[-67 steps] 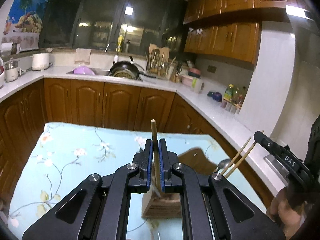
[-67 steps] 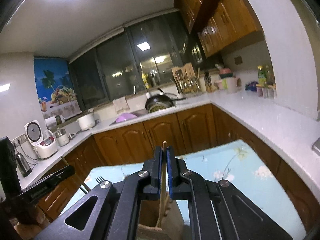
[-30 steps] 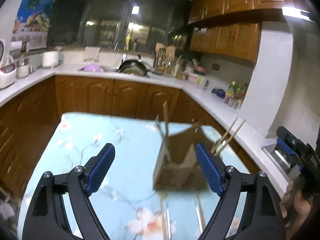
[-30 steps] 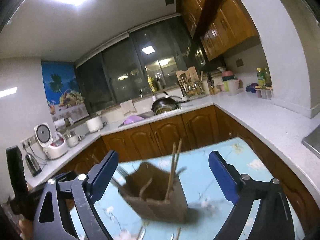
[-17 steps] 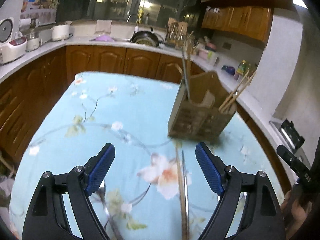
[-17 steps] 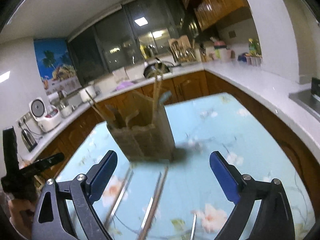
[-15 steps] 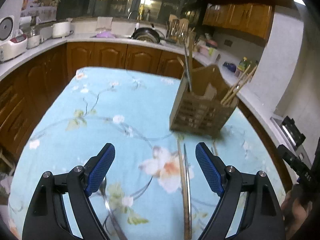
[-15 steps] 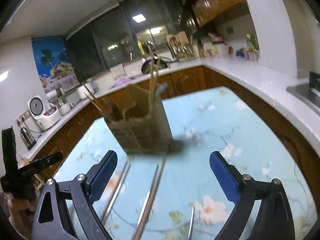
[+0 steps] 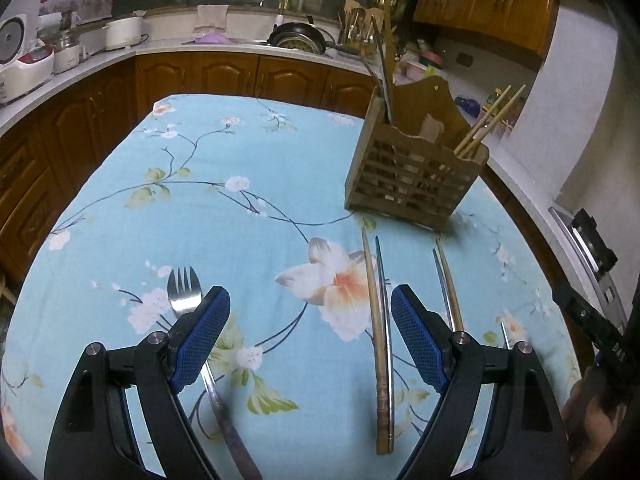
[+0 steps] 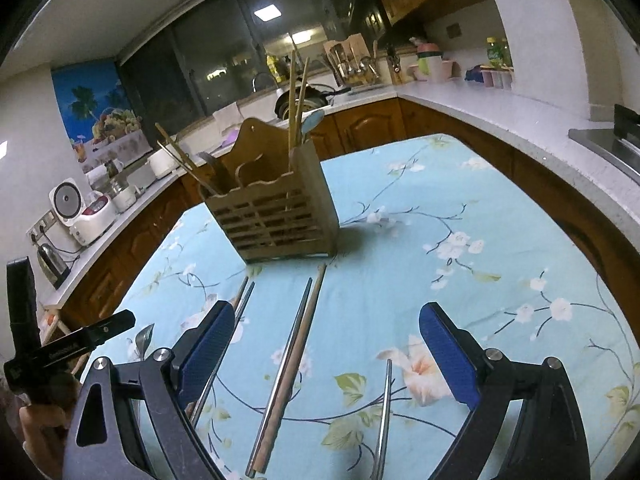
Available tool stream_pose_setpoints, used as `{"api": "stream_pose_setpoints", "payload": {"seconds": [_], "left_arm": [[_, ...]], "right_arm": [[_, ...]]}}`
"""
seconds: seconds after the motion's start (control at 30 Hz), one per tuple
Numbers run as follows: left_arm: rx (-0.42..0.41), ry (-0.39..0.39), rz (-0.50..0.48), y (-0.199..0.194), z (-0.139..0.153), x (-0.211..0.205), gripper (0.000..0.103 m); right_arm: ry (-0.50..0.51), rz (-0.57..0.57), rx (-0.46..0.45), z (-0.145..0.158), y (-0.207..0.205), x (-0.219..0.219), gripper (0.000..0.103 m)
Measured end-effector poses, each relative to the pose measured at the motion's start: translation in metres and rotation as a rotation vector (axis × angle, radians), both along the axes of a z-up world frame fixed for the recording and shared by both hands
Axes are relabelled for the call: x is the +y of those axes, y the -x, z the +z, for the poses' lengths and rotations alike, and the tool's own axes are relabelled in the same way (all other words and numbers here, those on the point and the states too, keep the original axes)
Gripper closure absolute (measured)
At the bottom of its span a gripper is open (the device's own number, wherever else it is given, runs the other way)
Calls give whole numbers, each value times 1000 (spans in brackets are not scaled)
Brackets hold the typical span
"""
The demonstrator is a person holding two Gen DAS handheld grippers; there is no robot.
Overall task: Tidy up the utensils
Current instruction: 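Move both open tools back down to the utensils on the cloth, then grasp a wooden chopstick with the left tool while the right tool grasps another chopstick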
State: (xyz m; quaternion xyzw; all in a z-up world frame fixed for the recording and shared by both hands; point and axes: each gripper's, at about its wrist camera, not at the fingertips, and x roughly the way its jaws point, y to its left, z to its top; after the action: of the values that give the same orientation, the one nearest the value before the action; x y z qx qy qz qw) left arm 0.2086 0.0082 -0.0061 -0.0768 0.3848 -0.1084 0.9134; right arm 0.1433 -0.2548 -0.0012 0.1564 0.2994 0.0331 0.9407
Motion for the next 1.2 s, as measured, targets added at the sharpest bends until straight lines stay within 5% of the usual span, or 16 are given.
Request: {"api": "stream_pose_setpoints", "payload": {"seconds": [0.5, 0.83, 0.97, 1.2], "left_arm": [[81, -32, -38, -31, -14, -16, 18], [142, -60, -82, -74, -23, -39, 31], [165, -64, -107, -90, -27, -50, 43], [188, -97, -141, -111, -35, -68, 47]], "right_arm": [[11, 11, 82, -10, -28, 5, 10], [10, 57, 205, -31, -71, 18, 56], [16, 75, 248, -40, -90, 23, 67], [25, 83, 308, -57, -118, 24, 79]]}}
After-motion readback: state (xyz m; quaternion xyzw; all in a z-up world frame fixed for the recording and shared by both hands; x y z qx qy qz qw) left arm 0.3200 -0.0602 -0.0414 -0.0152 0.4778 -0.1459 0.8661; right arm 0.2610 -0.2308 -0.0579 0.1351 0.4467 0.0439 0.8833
